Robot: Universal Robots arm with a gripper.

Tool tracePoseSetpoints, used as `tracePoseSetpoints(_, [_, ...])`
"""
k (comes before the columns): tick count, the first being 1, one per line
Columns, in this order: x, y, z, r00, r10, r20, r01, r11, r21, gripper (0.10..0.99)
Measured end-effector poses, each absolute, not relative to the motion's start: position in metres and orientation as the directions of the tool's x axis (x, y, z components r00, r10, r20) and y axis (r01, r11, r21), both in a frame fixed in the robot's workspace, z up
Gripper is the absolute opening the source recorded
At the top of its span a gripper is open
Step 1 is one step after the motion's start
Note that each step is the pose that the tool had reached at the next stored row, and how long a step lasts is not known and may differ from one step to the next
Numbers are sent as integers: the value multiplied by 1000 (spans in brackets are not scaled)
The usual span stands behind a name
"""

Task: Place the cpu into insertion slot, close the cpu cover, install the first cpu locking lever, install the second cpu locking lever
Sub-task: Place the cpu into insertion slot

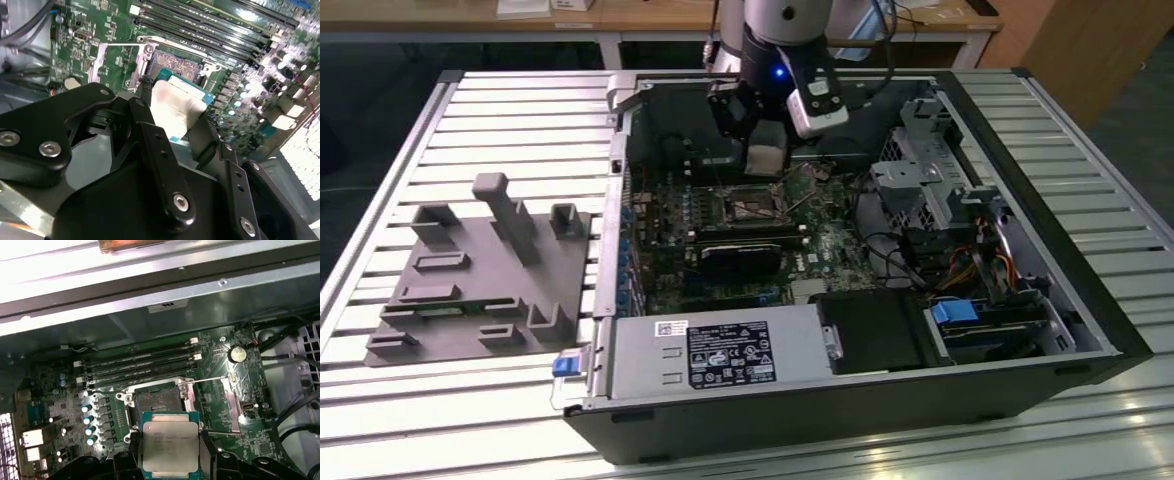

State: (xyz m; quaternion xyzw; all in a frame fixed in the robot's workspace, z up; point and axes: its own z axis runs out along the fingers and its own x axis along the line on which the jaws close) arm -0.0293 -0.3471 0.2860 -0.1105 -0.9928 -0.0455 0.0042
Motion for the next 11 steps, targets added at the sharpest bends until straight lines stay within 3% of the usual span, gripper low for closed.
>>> tracePoseSetpoints(11, [-29,-347,281,-920,391,18,391,916,89,533])
